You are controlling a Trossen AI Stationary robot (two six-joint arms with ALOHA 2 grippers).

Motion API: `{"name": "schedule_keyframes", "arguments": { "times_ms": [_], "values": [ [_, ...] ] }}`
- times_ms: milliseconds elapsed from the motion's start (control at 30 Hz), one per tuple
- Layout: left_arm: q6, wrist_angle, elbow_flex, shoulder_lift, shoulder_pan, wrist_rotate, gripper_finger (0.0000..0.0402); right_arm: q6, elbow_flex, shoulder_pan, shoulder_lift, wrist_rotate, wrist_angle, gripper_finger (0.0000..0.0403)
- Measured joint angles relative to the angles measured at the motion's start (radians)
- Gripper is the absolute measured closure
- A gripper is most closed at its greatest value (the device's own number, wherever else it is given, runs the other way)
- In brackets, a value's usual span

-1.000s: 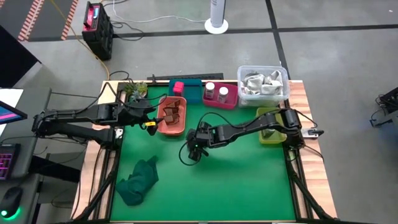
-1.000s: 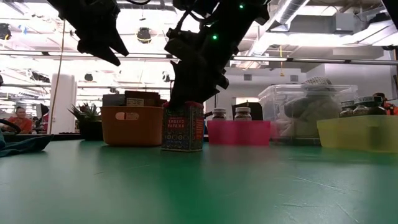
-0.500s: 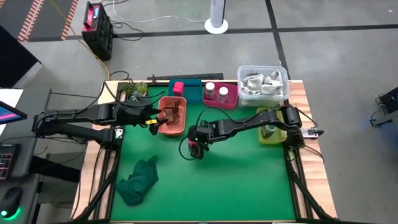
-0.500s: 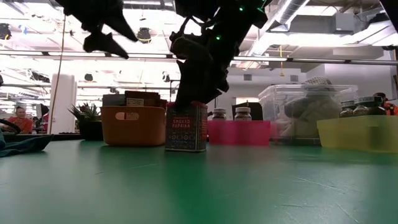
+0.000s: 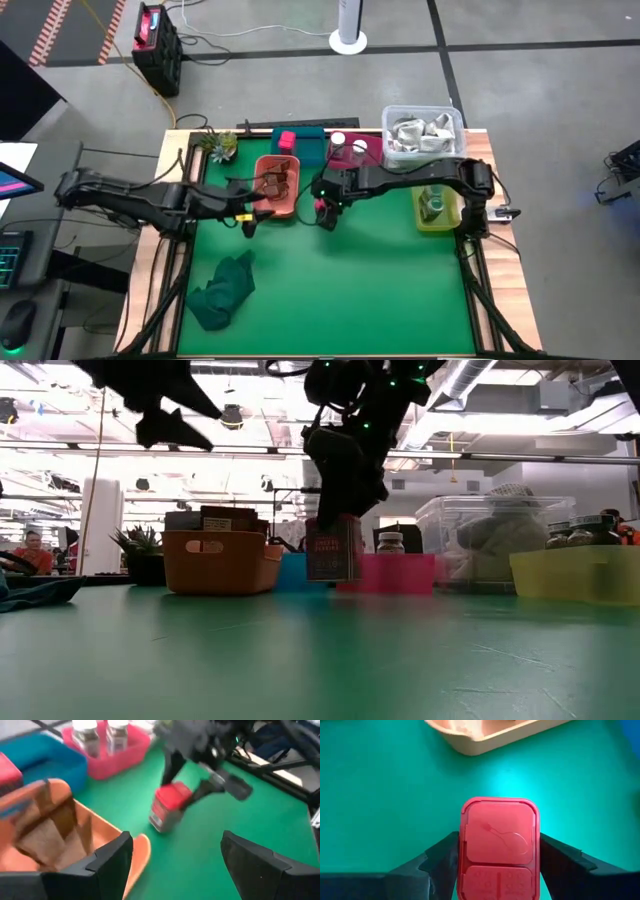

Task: Sort spices by type
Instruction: Put the red spice can into the blue bin

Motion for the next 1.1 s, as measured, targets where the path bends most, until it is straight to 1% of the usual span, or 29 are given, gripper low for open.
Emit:
{"name": "schedule_keyframes", "arguments": {
  "times_ms": [67, 167, 233, 367, 467, 767, 900, 1100],
  "values": [
    [-0.051, 0.038, -0.041, 0.000, -0.021, -0.007, 0.0116, 0.000, 0.000, -0.011, -0.014, 0.000, -0.010, 0.0134],
    [-0.101, 0.048, -0.073, -0.006, -0.045, -0.025, 0.0116, -0.005, 0.026, -0.030, -0.029, 0.001, -0.038, 0.0134],
    [-0.104, 0.087, -0.084, -0.017, -0.048, -0.026, 0.0116, -0.021, 0.055, -0.045, -0.029, 0.001, -0.059, 0.0134],
    [-0.086, 0.087, -0.089, -0.045, -0.045, -0.028, 0.0116, -0.034, 0.104, -0.077, -0.029, 0.001, -0.057, 0.0134],
    [-0.078, 0.067, -0.089, -0.078, -0.034, -0.027, 0.0116, -0.034, 0.128, -0.105, -0.029, 0.002, -0.063, 0.0134],
    [-0.107, -0.101, -0.089, -0.206, -0.031, -0.037, 0.0116, -0.059, 0.180, -0.173, -0.029, 0.006, -0.074, 0.0134],
    [-0.120, -0.137, -0.089, -0.253, -0.031, -0.049, 0.0116, -0.061, 0.182, -0.186, -0.029, 0.006, -0.070, 0.0134],
    [-0.123, -0.181, -0.089, -0.291, -0.030, -0.072, 0.0116, -0.079, 0.182, -0.186, -0.029, 0.007, -0.060, 0.0134]
  ]
}}
